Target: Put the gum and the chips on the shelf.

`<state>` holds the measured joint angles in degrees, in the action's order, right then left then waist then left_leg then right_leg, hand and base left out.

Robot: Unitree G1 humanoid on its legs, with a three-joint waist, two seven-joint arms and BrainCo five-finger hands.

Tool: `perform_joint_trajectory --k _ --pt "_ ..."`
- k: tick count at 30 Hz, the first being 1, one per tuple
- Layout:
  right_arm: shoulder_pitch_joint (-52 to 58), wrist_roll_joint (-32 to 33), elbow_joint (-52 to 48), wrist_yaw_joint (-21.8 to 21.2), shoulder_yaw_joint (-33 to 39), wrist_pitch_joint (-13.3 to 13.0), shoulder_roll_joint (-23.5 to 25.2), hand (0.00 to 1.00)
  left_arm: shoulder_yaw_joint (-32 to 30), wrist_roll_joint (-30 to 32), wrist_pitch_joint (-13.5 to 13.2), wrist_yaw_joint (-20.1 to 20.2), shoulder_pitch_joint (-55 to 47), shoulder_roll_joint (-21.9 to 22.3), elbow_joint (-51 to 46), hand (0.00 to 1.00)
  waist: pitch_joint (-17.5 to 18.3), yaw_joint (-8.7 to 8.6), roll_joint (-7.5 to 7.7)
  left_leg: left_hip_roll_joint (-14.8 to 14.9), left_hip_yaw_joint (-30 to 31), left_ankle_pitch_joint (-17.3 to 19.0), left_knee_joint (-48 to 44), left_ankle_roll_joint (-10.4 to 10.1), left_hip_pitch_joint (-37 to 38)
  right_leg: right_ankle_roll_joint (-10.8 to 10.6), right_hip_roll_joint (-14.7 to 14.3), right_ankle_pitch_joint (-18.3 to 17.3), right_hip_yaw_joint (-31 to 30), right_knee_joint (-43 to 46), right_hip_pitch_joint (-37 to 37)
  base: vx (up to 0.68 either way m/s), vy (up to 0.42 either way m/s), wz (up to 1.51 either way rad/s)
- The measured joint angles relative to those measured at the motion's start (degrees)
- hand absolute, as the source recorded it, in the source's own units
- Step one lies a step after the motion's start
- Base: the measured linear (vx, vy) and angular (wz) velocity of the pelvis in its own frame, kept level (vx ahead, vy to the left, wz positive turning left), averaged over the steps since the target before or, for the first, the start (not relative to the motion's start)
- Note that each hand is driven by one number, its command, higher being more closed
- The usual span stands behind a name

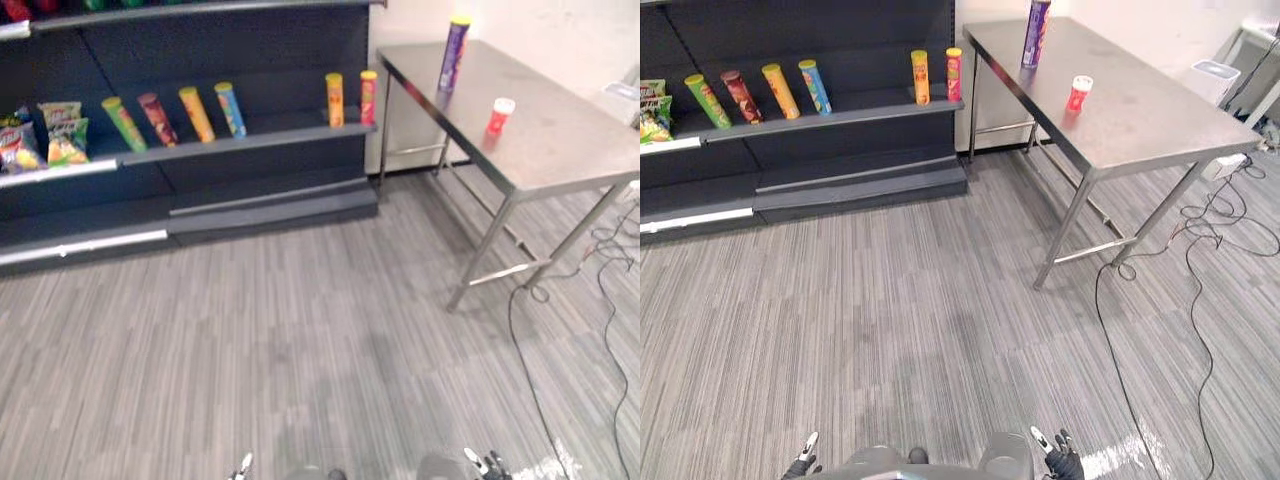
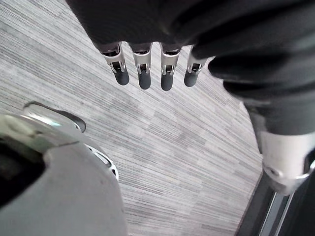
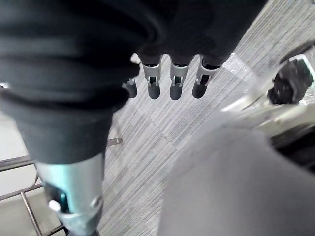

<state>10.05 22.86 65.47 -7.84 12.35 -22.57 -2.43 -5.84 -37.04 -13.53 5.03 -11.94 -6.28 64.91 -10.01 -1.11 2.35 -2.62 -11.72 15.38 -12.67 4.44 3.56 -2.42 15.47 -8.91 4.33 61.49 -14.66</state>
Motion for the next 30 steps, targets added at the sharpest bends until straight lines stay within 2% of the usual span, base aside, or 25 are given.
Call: perform_joint_trajectory --k 1,2,3,5,6,7,8,9,10,13,14,15,16,17,18,19,20,21,23,24,26,27,28,29,30 --pt "0.1 0.3 -0.4 -0.2 0.0 -0.5 0.0 0.0 -0.1 0.0 0.0 -0.1 0.0 0.2 0.0 0.0 -0.1 -0.22 -0.27 0.8 0.3 0.4 1.2 0.2 2.1 0.0 -1.7 -2.8 3.0 -3.7 -2.5 0.34 -0.075 0.25" --pt "0.4 0.5 -1.0 -0.3 0.0 -0.8 0.0 0.0 -0.4 0.0 0.0 -0.1 0.2 0.7 -0.1 0.0 -0.4 -0.26 -0.75 1.6 0.6 0.9 1.6 -0.2 3.2 0.1 -2.6 -3.3 4.8 -6.9 -3.3 0.52 -0.127 0.36" --pt "1.4 1.6 -3.0 -0.5 0.0 -1.9 0.1 0.0 -1.6 0.0 0.1 -0.2 0.4 2.1 -1.0 0.0 -1.2 -0.34 -2.33 3.9 1.7 2.5 2.1 -1.2 6.0 0.0 -4.9 -3.1 8.7 -17.2 -4.6 0.47 -0.131 0.32" --pt "2.4 2.5 -4.3 -0.7 -0.6 -2.5 0.2 0.0 -2.5 0.0 0.1 -0.2 0.4 3.1 -1.4 0.0 -1.1 -0.27 -3.2 6.0 2.8 4.1 2.7 -3.2 8.1 -1.5 -6.7 -1.3 10.6 -29.3 -5.6 0.55 -0.173 0.39" --pt "2.8 2.6 -4.5 -0.6 -1.2 -3.2 0.3 0.0 -4.0 0.0 0.3 -0.3 0.5 3.7 -2.0 0.0 -0.9 -0.21 -2.94 7.1 3.9 6.2 3.1 -5.1 10.3 -1.9 -7.6 2.5 10.1 -41.0 -6.1 0.55 -0.209 0.43" --pt "2.9 2.6 -4.5 -0.3 -1.5 -3.1 0.3 0.0 -4.4 0.0 0.4 -0.3 0.4 3.8 -2.2 0.0 -0.8 -0.25 -2.73 7.2 4.6 7.1 3.2 -5.7 11.3 -2.3 -7.7 3.6 9.3 -43.9 -6.1 0.72 -0.291 0.61" --pt "3.4 2.7 -4.9 0.2 -1.6 -2.9 0.0 0.0 -4.9 0.0 1.1 -0.4 0.1 4.4 -2.0 0.0 -0.1 -0.41 -2.64 7.9 6.2 8.6 3.4 -6.7 13.3 -1.6 -7.8 10.3 8.0 -43.7 -5.7 0.52 -0.201 0.54" --pt "3.5 2.7 -5.2 0.6 -1.6 -2.7 -0.3 0.0 -5.1 0.0 1.6 -0.5 0.7 4.9 -1.9 0.0 0.1 -0.39 -3.48 8.5 7.0 8.2 3.4 -7.1 13.8 0.4 -8.1 11.5 8.3 -41.8 -5.9 0.66 -0.255 0.59" --pt "3.3 2.7 -5.5 1.4 -1.6 -2.3 -1.3 0.0 -5.4 0.1 1.8 -0.5 1.3 6.3 -1.7 0.0 0.9 -0.25 -5.11 10.1 8.3 5.4 2.5 -8.6 13.8 2.5 -8.8 8.4 9.7 -38.7 -6.0 0.63 -0.246 0.35" --pt "3.0 2.7 -6.1 3.1 -1.8 -0.6 -1.8 0.0 -6.9 0.0 1.5 -0.7 1.5 7.4 -2.1 0.0 1.1 -0.02 -5.65 11.5 9.1 -3.4 -3.1 -9.3 13.4 4.6 -9.9 5.4 11.1 -36.7 -2.9 0.58 -0.242 0.01" --pt "3.0 2.7 -6.4 3.7 -2.0 0.0 -1.7 0.0 -7.7 -0.1 1.5 -0.6 1.5 7.5 -2.1 0.0 1.1 -0.08 -5.62 12.0 9.2 -7.1 -9.0 -9.3 12.1 4.6 -10.6 4.0 11.1 -37.4 -0.4 0.53 -0.194 -0.14" --pt "3.0 2.7 -6.7 3.8 -2.0 0.4 -1.6 0.0 -8.4 -0.2 1.4 -0.4 1.5 7.5 -2.2 0.0 1.2 -0.13 -5.49 12.1 9.4 -9.0 -13.6 -9.1 10.3 4.4 -10.8 2.8 11.1 -37.8 0.9 0.47 -0.165 -0.08" --pt "3.1 2.7 -7.2 3.9 -1.9 0.9 -1.5 0.0 -9.9 -0.4 1.1 0.3 1.7 7.9 -2.3 0.0 1.2 -0.26 -5.55 12.8 9.7 -15.1 -24.9 -10.4 5.3 4.1 -11.2 0.2 11.1 -39.5 3.6 0.4 -0.118 -0.03" --pt "3.5 2.8 -8.0 4.0 -1.7 1.1 -2.0 0.0 -10.8 -0.7 0.6 0.8 2.1 8.6 -2.4 0.0 1.0 -0.16 -6.14 15.0 10.3 -16.5 -37.9 -12.1 -1.1 5.0 -12.6 -1.3 11.2 -41.0 6.3 0.44 -0.097 0.0" --pt "3.6 2.8 -8.3 4.2 -1.6 1.2 -2.0 0.0 -11.0 -1.0 0.2 1.3 2.2 8.8 -2.6 0.0 0.8 -0.08 -6.56 16.1 10.2 -14.5 -43.3 -12.1 -4.3 5.0 -13.2 -1.8 11.3 -41.5 7.9 0.33 -0.041 -0.04" --pt "3.5 2.8 -8.3 4.6 -1.6 1.4 -1.9 0.0 -11.1 -1.0 -0.2 2.2 2.0 8.8 -3.5 0.0 0.7 0.26 -6.39 17.0 8.9 -10.5 -49.3 -11.7 -8.9 5.1 -13.6 -2.8 11.4 -42.4 10.9 0.3 -0.018 -0.05" --pt "3.5 2.9 -8.3 4.9 -1.4 1.4 -1.3 0.0 -10.5 -0.9 -0.4 2.7 1.9 8.8 -4.0 0.0 0.7 0.49 -5.78 17.7 6.6 -6.9 -49.5 -10.8 -11.6 4.5 -13.5 -3.1 11.3 -43.8 14.2 0.28 -0.008 -0.11" --pt "3.5 2.9 -8.3 4.9 -1.2 1.4 -1.0 0.0 -10.2 -0.9 -0.5 3.0 1.5 8.5 -4.4 0.0 0.7 0.81 -5.46 18.0 5.1 -5.6 -48.0 -10.4 -12.6 3.9 -13.4 -3.1 11.0 -44.4 15.6 0.34 0.022 -0.19" --pt "3.4 2.9 -8.5 4.8 -1.2 1.5 -0.4 0.0 -10.0 -1.1 -0.9 3.8 1.1 8.4 -5.8 0.0 0.8 1.66 -4.69 18.1 1.5 -2.8 -38.0 -8.8 -14.4 2.6 -12.5 -3.9 9.8 -45.8 18.7 0.29 0.08 -0.26" --pt "2.9 2.9 -8.7 4.8 -1.0 1.5 0.2 0.0 -9.8 -1.7 -1.0 4.4 0.5 8.3 -6.8 0.0 0.7 1.75 -3.98 17.3 -0.5 -2.5 -25.8 -8.3 -14.4 1.7 -11.1 -4.9 8.9 -46.2 20.0 0.3 0.177 -0.23" --pt "2.7 2.9 -8.7 4.7 -0.6 1.5 0.7 0.0 -9.8 -2.4 -1.0 4.4 0.2 8.2 -6.7 0.0 0.9 1.88 -3.53 15.8 0.1 -4.2 -12.7 -7.8 -14.3 0.2 -9.5 -5.9 7.9 -46.1 20.3 0.33 0.273 -0.26" --pt "2.6 3.0 -8.6 4.7 -0.4 1.5 1.0 0.0 -9.9 -2.9 -1.2 4.2 0.2 8.2 -6.7 0.0 0.9 2.46 -3.23 15.0 0.9 -8.7 -4.5 -8.1 -14.0 -1.7 -7.8 -7.0 6.3 -46.0 20.9 0.33 0.337 -0.33" --pt "2.8 3.0 -8.4 4.7 -0.4 1.5 1.3 0.0 -9.9 -2.9 -1.5 4.1 0.1 8.1 -6.7 0.0 1.1 3.04 -2.63 13.9 0.2 -11.9 -3.3 -8.9 -12.9 -2.6 -6.6 -7.6 5.1 -46.2 21.5 0.43 0.428 -0.35" --pt "2.5 3.0 -8.1 4.6 -0.5 1.6 1.9 0.0 -10.1 -3.1 -1.6 4.0 -0.1 7.5 -6.7 0.0 1.4 3.28 -2.49 12.5 -1.0 -10.9 -3.6 -8.5 -12.2 -3.0 -5.5 -7.9 4.2 -46.9 22.4 0.32 0.263 -0.21" --pt "2.5 3.0 -8.2 4.3 -0.5 1.5 2.6 0.0 -10.1 -3.2 -1.7 4.0 -0.3 7.3 -6.7 0.0 2.0 3.17 -1.66 12.2 -1.8 -9.9 -4.2 -8.1 -12.2 -3.0 -5.3 -7.7 3.2 -47.5 22.6 0.41 0.279 -0.2"
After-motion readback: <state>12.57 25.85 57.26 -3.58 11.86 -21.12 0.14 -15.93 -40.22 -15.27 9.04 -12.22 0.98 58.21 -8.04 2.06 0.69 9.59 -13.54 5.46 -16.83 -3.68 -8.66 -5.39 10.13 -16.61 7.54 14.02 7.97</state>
